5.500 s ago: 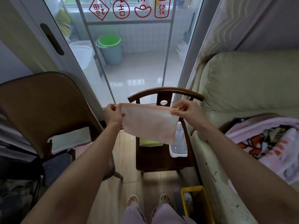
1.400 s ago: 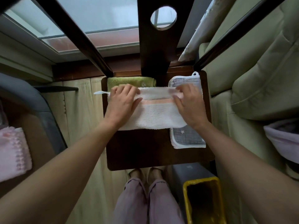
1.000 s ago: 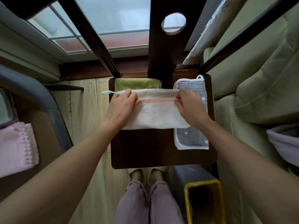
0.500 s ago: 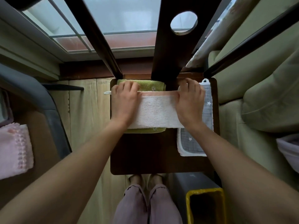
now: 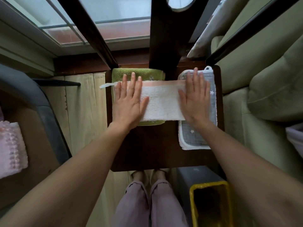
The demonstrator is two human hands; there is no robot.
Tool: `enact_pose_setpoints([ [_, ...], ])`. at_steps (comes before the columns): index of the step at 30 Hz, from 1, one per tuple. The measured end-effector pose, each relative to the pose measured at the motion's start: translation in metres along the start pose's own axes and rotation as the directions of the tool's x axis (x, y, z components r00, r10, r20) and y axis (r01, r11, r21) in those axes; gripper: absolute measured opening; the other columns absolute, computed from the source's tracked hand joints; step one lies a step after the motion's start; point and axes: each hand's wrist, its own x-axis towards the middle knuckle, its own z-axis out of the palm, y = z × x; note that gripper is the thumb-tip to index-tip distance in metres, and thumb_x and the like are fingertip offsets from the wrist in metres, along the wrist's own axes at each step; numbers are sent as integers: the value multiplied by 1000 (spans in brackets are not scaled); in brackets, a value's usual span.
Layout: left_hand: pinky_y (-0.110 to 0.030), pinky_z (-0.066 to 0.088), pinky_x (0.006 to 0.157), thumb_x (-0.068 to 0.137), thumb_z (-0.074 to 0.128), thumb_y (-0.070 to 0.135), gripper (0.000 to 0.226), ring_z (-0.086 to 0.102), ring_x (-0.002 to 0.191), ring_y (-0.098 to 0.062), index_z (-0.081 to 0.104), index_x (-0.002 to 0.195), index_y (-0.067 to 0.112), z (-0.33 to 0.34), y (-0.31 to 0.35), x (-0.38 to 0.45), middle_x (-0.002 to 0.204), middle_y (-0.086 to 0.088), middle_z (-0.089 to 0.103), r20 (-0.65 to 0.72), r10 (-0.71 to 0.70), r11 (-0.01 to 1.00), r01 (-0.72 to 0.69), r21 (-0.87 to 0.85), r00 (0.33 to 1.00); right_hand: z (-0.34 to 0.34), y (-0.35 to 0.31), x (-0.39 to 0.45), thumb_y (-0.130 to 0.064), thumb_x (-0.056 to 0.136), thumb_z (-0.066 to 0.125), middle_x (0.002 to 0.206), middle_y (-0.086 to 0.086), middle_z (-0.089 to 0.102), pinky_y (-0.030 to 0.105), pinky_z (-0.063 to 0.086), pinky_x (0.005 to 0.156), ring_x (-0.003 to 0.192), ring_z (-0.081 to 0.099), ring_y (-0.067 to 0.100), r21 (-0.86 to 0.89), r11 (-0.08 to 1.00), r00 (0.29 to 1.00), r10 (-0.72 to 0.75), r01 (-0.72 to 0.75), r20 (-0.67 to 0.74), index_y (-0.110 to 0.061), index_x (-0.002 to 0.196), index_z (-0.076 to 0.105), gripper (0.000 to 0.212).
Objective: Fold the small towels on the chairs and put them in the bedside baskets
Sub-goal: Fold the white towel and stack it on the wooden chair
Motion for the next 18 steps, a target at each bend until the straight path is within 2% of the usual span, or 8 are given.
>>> enact_pose_setpoints([
  [2, -43, -14, 118, 98, 2, 56, 67, -16, 148, -25, -3, 154, 20, -10, 5, 0, 162, -6, -10, -15, 19, 1000, -20, -12, 1000, -18, 1, -15, -40, 103, 32, 159, 11, 23, 38, 10, 121, 148, 15, 24, 234, 962, 985, 162, -143, -63, -11, 152, 25, 58],
  [3, -44, -11, 119, 98, 3, 55, 66, -12, 148, -26, 1, 154, 20, -14, 9, -1, 162, -6, -6, -30, 72, 997, -73, -18, 997, -27, 2, -26, -35, 102, 39, 150, 10, 38, 38, 22, 118, 141, 29, 23, 355, 913, 969, 237, -199, -68, -10, 146, 36, 51],
  [5, -45, -7, 120, 99, 5, 52, 65, -7, 149, -26, 8, 155, 18, -19, 24, -2, 162, -6, 2, -46, 218, 975, -220, -29, 975, -39, 4, -49, -26, 99, 50, 120, 4, 55, 39, 44, 99, 115, 51, 20, 500, 814, 935, 353, -295, -23, -10, 126, 55, 31],
  [6, -44, -7, 120, 100, 6, 51, 64, -6, 149, -25, 9, 155, 18, -18, 33, -3, 162, -6, 3, -41, 268, 962, -270, -41, 963, -42, 6, -58, -23, 98, 54, 110, 1, 56, 37, 47, 90, 105, 55, 20, 520, 786, 926, 377, -334, 25, -10, 116, 60, 23],
  [9, -44, -11, 119, 99, 6, 51, 65, -16, 148, -22, 3, 155, 20, -7, 47, -3, 162, -3, -8, 21, 266, 962, -264, -73, 964, -39, 12, -73, -24, 92, 63, 98, -1, 53, 23, 42, 76, 94, 55, 20, 515, 758, 911, 390, -400, 134, -12, 96, 64, 12],
  [12, -44, -13, 119, 99, 8, 51, 64, -20, 147, -21, -1, 155, 21, 2, 46, -1, 162, -1, -14, 34, 239, 969, -236, -71, 970, -40, 13, -72, -26, 89, 67, 97, -1, 52, 8, 39, 68, 84, 53, 13, 587, 684, 898, 380, -433, 220, -17, 88, 62, 11],
  [15, -42, -15, 118, 100, 9, 50, 64, -20, 147, -20, -2, 155, 20, 4, 47, -1, 162, 0, -14, 30, 253, 965, -249, -86, 967, -38, 10, -69, -29, 89, 67, 102, -1, 51, 13, 43, 74, 86, 52, 12, 607, 666, 901, 334, -433, 276, -15, 95, 66, 15],
  [18, -43, -15, 118, 100, 9, 49, 64, -19, 147, -20, -1, 155, 20, 6, 46, 0, 162, 0, -14, 21, 258, 963, -255, -92, 966, -35, 6, -66, -25, 90, 66, 91, 2, 53, 9, 38, 65, 75, 49, 6, 571, 712, 913, 315, -408, 261, -6, 87, 65, 19],
])
